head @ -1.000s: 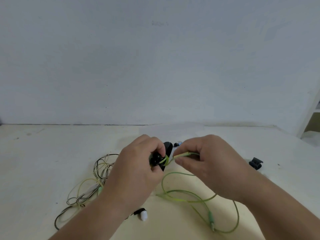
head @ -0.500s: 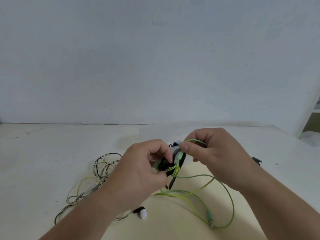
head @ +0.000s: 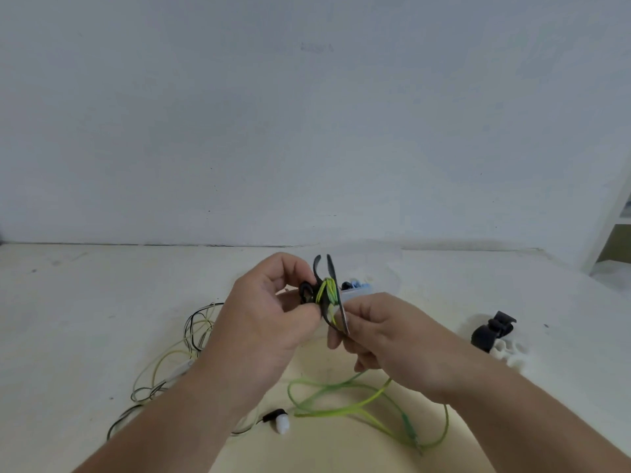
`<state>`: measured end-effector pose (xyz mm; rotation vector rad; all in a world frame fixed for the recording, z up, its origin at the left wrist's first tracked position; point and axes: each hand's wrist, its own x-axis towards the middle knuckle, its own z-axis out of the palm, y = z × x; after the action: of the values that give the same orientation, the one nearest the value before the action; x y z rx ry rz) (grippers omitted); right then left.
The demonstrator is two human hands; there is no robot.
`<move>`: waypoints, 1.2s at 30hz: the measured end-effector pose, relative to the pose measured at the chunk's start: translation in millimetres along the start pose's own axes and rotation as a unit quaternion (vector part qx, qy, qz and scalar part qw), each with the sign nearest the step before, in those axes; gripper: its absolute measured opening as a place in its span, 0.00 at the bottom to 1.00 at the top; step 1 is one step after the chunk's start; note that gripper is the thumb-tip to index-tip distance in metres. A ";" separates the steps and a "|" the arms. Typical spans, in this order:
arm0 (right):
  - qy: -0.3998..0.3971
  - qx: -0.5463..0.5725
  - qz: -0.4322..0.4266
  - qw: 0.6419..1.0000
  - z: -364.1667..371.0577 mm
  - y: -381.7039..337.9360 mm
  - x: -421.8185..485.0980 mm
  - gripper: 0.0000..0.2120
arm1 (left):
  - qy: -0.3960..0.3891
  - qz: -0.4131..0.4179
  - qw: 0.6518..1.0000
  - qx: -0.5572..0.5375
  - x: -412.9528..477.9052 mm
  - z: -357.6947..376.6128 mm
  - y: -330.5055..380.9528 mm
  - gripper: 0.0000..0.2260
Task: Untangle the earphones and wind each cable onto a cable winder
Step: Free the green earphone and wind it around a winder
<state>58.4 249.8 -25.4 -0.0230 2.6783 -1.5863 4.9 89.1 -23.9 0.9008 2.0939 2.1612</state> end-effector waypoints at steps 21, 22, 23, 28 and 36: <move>-0.052 -0.049 -0.079 0.994 -10.2 -14.0 -14.2 0.10 | 0.085 0.031 0.982 0.165 3.0 -7.0 -3.9 0.15; -0.055 -0.045 -0.088 0.994 -10.2 -14.7 -14.2 0.11 | 0.079 0.031 0.980 0.178 2.7 -7.0 -5.4 0.15; -0.056 -0.042 -0.094 0.993 -10.5 -15.1 -14.4 0.11 | 0.070 0.034 0.978 0.193 2.3 -6.8 -6.4 0.15; -0.059 -0.024 -0.102 0.993 -13.4 -11.1 -14.7 0.06 | 0.049 0.087 0.955 0.279 -0.4 -4.9 -7.4 0.15; -0.029 0.048 -0.124 0.991 -31.7 -7.6 -13.9 0.05 | 0.020 0.115 0.935 0.334 -1.0 -7.7 -8.8 0.18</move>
<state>71.3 274.3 -3.3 -0.4091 2.6358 -1.7465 -0.7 82.6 -32.0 1.1865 2.9386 1.5292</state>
